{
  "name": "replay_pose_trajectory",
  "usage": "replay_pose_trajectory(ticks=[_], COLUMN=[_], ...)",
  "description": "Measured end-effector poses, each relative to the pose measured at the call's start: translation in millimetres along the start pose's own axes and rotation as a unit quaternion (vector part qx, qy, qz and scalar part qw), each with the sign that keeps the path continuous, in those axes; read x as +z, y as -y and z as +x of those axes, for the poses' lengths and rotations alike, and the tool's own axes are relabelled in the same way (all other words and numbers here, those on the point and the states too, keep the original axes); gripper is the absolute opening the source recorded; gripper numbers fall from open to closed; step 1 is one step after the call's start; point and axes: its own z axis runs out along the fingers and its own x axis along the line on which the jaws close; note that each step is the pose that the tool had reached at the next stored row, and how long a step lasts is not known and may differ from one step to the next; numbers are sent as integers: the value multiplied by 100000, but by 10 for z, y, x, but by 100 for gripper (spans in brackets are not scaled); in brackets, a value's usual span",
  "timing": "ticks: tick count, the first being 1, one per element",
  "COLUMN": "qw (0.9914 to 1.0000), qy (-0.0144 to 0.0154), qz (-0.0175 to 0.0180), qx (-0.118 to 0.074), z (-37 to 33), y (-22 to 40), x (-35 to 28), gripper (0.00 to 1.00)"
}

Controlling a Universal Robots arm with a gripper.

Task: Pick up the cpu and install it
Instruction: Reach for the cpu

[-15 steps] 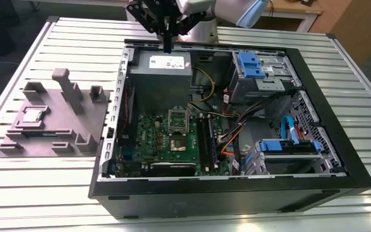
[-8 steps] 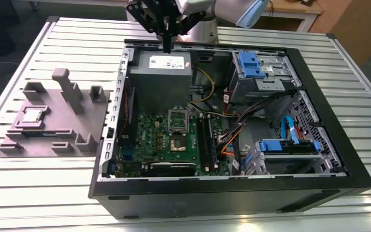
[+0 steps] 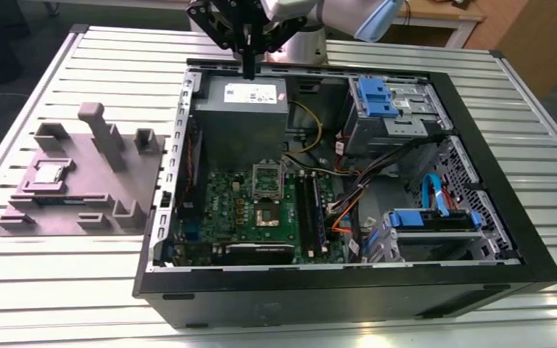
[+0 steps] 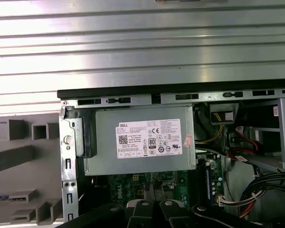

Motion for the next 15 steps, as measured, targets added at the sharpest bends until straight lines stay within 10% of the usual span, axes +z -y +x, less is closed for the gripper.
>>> replay_pose_trajectory(ticks=[15], qw=[100000], qy=[3], qz=[-5], qx=[3], z=[118], y=[9], x=[10], gripper=[10])
